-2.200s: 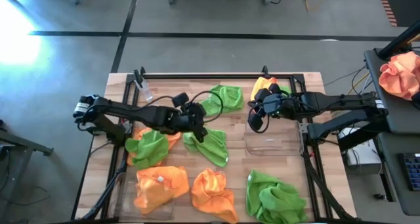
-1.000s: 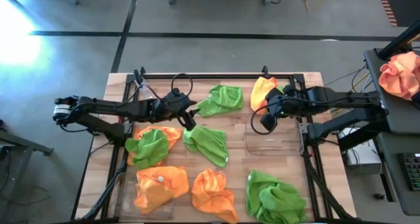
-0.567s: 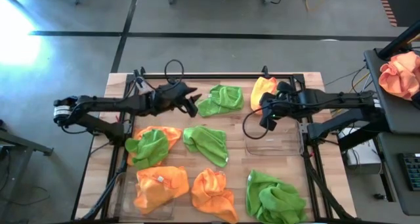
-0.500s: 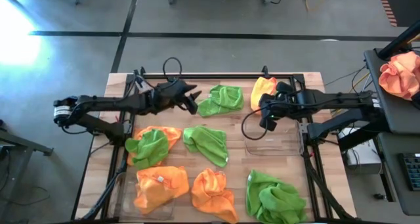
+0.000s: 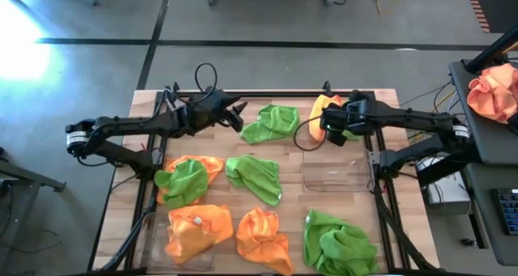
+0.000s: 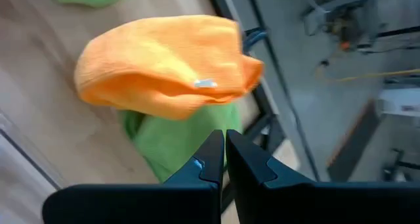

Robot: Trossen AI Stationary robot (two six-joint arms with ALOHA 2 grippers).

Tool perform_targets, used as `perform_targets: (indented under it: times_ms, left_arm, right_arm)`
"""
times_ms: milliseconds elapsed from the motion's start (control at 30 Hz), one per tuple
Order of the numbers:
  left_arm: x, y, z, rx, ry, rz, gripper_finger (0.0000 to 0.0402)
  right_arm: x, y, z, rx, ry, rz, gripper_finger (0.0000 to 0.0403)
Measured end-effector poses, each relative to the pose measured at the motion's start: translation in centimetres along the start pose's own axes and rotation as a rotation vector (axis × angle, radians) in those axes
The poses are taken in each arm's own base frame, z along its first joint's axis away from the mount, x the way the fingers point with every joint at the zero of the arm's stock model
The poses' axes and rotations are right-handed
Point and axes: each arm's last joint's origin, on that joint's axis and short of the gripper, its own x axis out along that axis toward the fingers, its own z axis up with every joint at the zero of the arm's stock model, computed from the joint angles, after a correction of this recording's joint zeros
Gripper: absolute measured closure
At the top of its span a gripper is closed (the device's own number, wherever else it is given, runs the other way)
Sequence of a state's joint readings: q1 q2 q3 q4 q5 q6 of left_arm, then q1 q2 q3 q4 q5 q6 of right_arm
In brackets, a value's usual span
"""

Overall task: Sort microfiber towel by color & place in baskets
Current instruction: Put the top right yellow towel into the left transparent bin

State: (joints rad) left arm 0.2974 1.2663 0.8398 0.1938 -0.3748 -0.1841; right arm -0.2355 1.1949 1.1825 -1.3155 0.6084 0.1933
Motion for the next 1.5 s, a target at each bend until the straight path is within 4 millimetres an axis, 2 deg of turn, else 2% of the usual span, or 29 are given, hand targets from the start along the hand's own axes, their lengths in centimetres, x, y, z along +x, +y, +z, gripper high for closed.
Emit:
perform_targets:
  times_ms: [167,333,533,700,900,1233,1500]
  left_arm:
    - [0.0,0.0,0.0,-0.008,0.002,-0.008,0.0253]
    - [0.0,-0.2,0.0,-0.008,0.010,-0.053,0.0253]
    - [0.0,-0.2,0.0,-0.008,0.011,-0.053,0.0253]
    - [0.0,-0.2,0.0,-0.008,0.011,-0.053,0.0253]
    - [0.0,-0.2,0.0,-0.008,0.011,-0.053,0.0253]
    - [0.1,-0.2,-0.1,-0.007,0.014,-0.053,0.0253]
    - [1.3,-0.5,-1.4,0.011,0.063,-0.042,0.0253]
  right_arm:
    - [2.7,0.6,-0.1,0.033,-0.010,0.111,0.0390]
    - [4.7,1.6,-0.5,0.064,-0.014,0.126,0.0390]
    - [5.9,2.4,-0.8,0.113,-0.034,0.130,0.0390]
    - [6.1,2.6,-0.4,0.142,-0.081,0.139,0.0390]
    - [6.4,2.1,0.0,0.169,-0.102,0.134,0.0390]
    - [8.1,0.4,-0.4,0.243,-0.060,0.089,0.0390]
    - [8.9,-0.9,-0.3,0.241,-0.061,0.071,0.0390]
